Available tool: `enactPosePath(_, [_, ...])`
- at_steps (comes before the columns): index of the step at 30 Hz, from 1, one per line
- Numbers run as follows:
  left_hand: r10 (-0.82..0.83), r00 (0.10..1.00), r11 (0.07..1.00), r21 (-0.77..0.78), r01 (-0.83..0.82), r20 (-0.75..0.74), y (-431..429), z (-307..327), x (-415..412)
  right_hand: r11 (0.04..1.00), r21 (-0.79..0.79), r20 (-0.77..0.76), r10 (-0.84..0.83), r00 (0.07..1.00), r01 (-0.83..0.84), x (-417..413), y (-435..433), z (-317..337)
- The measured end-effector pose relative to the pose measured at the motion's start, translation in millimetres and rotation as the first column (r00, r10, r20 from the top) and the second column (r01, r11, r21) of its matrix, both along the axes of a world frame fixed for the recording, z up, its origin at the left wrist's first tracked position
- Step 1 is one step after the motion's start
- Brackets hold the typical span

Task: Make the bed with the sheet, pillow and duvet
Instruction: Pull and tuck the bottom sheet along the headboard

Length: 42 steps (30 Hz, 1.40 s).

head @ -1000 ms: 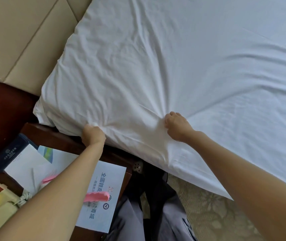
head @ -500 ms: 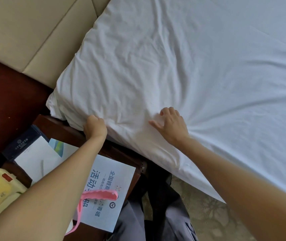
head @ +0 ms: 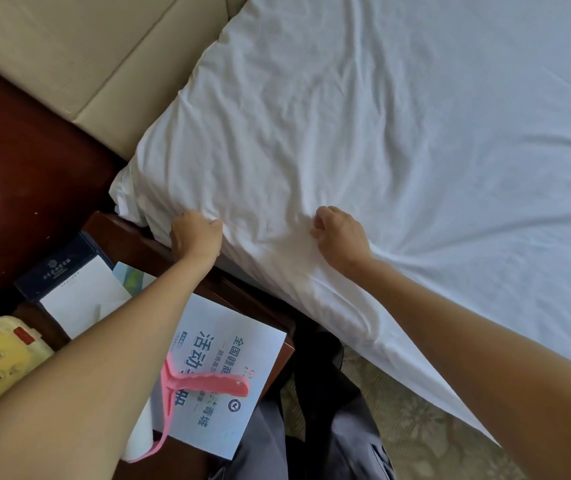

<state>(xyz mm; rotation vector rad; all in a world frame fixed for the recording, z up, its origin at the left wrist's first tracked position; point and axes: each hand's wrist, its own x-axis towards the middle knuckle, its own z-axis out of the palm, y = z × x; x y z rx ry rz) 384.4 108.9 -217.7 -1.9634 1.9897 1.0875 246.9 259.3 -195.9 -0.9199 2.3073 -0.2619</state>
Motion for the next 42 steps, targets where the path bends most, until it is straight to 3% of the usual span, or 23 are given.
enactPosePath(9, [0.056, 0.996, 0.996, 0.080, -0.051, -0.064, -3, 4, -5, 0.998, 0.040, 0.065, -0.042, 0.997, 0.039, -2, -8, 2])
enactPosePath(25, [-0.264, 0.964, 0.960, -0.088, 0.264, 0.014, -10, 8, 7, 1.000, -0.007, -0.198, 0.019, 0.980, -0.020, 27, -2, -7])
enactPosePath(29, [-0.305, 0.952, 0.950, -0.062, 0.306, 0.020, -11, 9, 13, 0.995, 0.092, -0.014, -0.037, 0.999, 0.038, 31, -6, -4])
enactPosePath(33, [-0.280, 0.960, 0.959, -0.044, 0.281, 0.028, -11, 6, 11, 0.946, 0.279, 0.299, 0.078, 0.951, -0.166, 35, -13, 0])
enactPosePath(35, [-0.247, 0.969, 0.969, -0.017, 0.247, 0.032, -13, 2, 11, 0.937, 0.293, 0.404, 0.060, 0.913, -0.191, 40, -14, 1])
enactPosePath(38, [-0.179, 0.982, 0.984, 0.035, 0.177, 0.053, -14, -3, 27, 0.964, 0.227, 0.349, 0.055, 0.936, -0.142, 54, -14, 3])
enactPosePath(42, [-0.038, 0.998, 0.995, 0.094, 0.032, 0.059, -3, -1, 74, 0.922, 0.186, 0.383, 0.249, 0.889, -0.339, 95, -21, 7])
